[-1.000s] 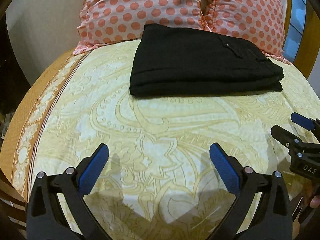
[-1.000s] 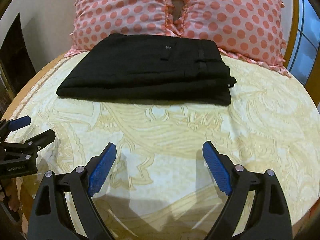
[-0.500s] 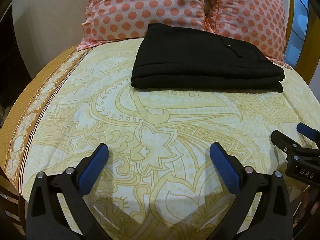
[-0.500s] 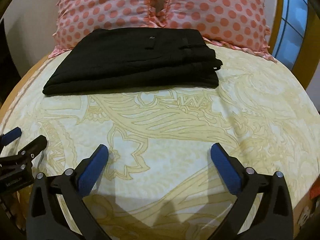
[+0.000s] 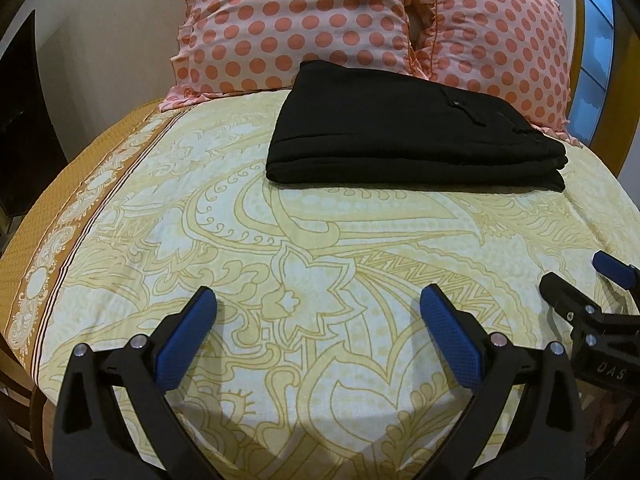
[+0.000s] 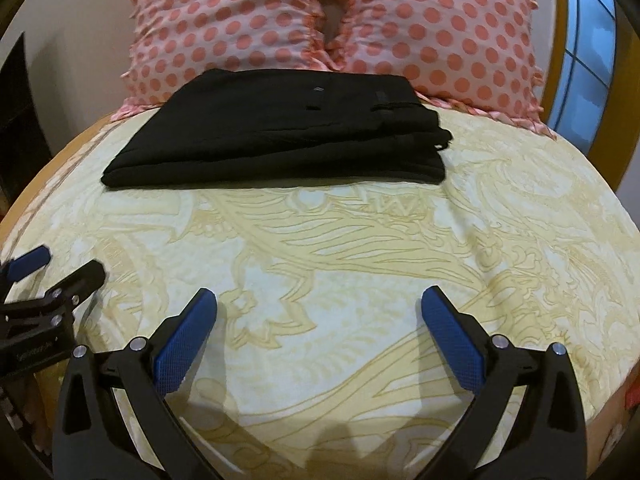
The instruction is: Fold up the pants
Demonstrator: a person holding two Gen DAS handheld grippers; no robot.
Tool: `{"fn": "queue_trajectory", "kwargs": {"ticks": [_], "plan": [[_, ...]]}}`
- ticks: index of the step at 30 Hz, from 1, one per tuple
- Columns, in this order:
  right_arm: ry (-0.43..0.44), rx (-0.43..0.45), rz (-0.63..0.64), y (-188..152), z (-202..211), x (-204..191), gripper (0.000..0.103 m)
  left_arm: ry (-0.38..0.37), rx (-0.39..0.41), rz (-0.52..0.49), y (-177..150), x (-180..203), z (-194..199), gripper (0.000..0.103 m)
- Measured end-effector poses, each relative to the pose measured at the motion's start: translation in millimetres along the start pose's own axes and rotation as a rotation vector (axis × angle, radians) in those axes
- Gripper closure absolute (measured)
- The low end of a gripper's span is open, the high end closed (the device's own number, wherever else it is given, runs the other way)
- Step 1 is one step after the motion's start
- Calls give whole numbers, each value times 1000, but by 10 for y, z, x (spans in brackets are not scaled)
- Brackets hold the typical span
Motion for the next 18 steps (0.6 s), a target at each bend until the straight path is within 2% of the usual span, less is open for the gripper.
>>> {"fn": "queue_trajectory", "kwargs": {"ticks": [18], "plan": [[0, 6, 3, 1, 0, -4, 1, 2, -4, 1, -3, 3, -3, 2]]}}
Point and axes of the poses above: each gripper's, at about its wrist camera, not at the fingertips, and z roughly against the way its jaws point, x to its right, y to its top, the point moved 5 cm from there along -z, roughly the way its jaws point, and after that the axes turned 11 degrees about z, right-handed, at the moved point
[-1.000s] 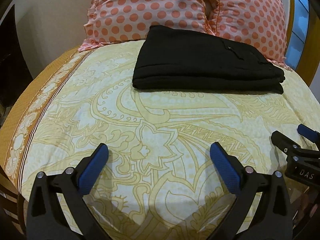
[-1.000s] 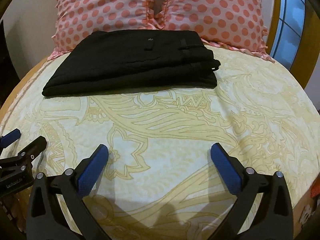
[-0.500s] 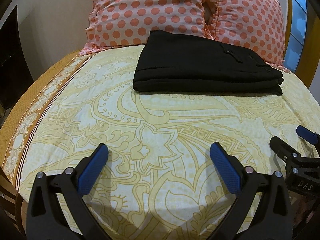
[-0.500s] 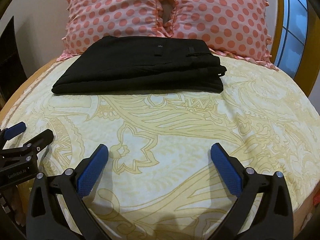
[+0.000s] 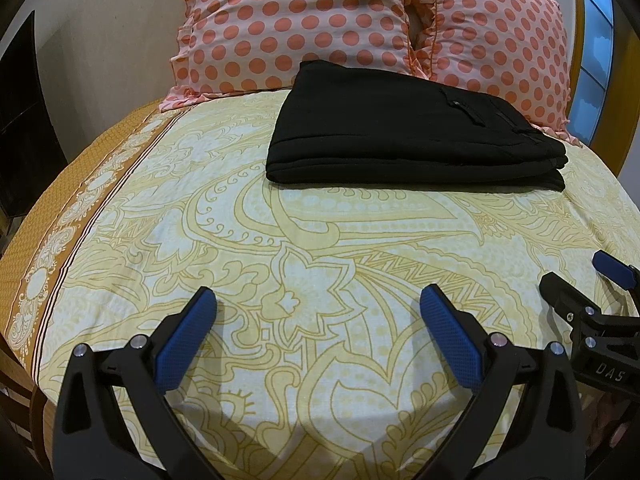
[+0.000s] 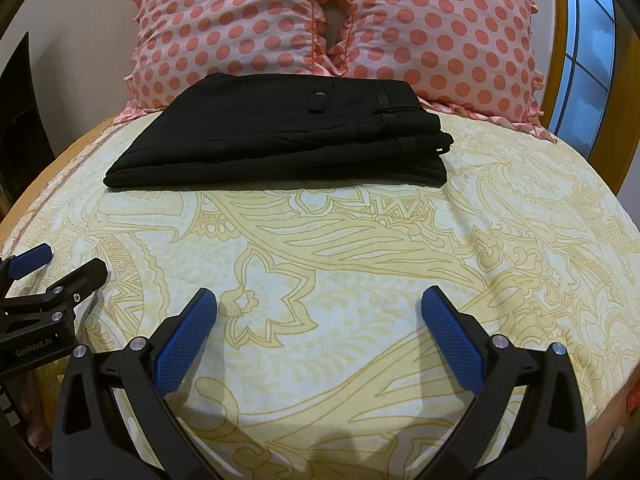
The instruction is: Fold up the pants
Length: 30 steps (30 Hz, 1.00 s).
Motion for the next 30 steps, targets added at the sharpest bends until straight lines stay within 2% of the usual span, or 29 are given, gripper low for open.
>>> {"fn": "queue_trajectory", "kwargs": {"ticks": [30], "plan": [[-7, 5, -5, 21, 3, -49, 1, 0, -11, 5, 6, -2, 1, 2]]}}
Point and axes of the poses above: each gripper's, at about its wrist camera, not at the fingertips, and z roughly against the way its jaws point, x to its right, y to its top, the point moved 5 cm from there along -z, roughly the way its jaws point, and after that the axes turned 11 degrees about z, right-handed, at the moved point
